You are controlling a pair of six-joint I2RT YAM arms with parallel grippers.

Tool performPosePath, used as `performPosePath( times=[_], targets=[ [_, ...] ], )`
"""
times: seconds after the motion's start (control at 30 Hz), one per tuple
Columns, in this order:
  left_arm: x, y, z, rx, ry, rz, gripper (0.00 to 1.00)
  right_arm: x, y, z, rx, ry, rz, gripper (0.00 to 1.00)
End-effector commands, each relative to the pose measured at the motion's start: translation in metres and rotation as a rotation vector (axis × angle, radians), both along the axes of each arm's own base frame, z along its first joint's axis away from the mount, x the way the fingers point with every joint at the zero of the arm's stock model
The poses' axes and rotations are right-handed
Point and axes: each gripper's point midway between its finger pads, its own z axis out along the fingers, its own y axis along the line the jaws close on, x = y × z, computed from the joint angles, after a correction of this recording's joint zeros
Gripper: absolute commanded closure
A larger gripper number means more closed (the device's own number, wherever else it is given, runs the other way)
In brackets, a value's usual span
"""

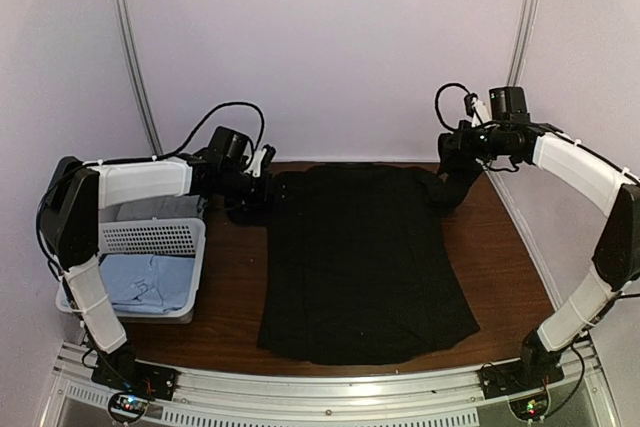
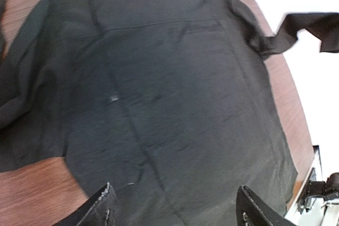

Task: Fold and stack the long sleeve shirts
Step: Pass from the right arm to the left

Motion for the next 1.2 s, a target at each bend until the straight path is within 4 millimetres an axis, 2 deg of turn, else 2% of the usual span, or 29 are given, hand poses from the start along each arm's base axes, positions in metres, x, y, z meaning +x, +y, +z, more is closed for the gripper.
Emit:
performPosePath(
  times=[0.0, 0.13, 0.27, 0.4, 0.57, 0.8, 1.0, 1.17],
  targets=[
    [-0.007, -0.039, 0.039, -0.110, -0.103, -0.104, 0.20, -0.007, 0.061, 0.012, 0.174, -0.019, 0.151, 1.00],
    [-0.025, -0.068, 0.050, -0.173, -0.127, -0.172, 0.20, -0.013, 0.113, 0.016, 0.345, -0.040, 0.237, 1.00],
    [-0.035, -0.086, 0.064, -0.267, -0.151, -0.214, 0.20, -0.020, 0.157, 0.008, 0.494, -0.002, 0.281, 1.00],
    [-0.039, -0.098, 0.074, -0.304, -0.187, -0.234, 0.20, -0.023, 0.194, 0.001, 0.610, 0.047, 0.313, 1.00],
    [-0.039, -0.101, 0.073, -0.296, -0.209, -0.236, 0.20, -0.024, 0.229, -0.002, 0.664, 0.081, 0.349, 1.00],
    [-0.026, -0.103, 0.066, -0.224, -0.258, -0.218, 0.19, -0.031, 0.258, -0.015, 0.684, 0.129, 0.386, 1.00],
    [-0.013, -0.107, 0.055, -0.185, -0.272, -0.203, 0.20, -0.034, 0.266, -0.021, 0.680, 0.143, 0.393, 1.00],
    [-0.004, -0.116, 0.053, -0.190, -0.276, -0.202, 0.24, -0.037, 0.270, -0.027, 0.672, 0.156, 0.399, 1.00]
  ],
)
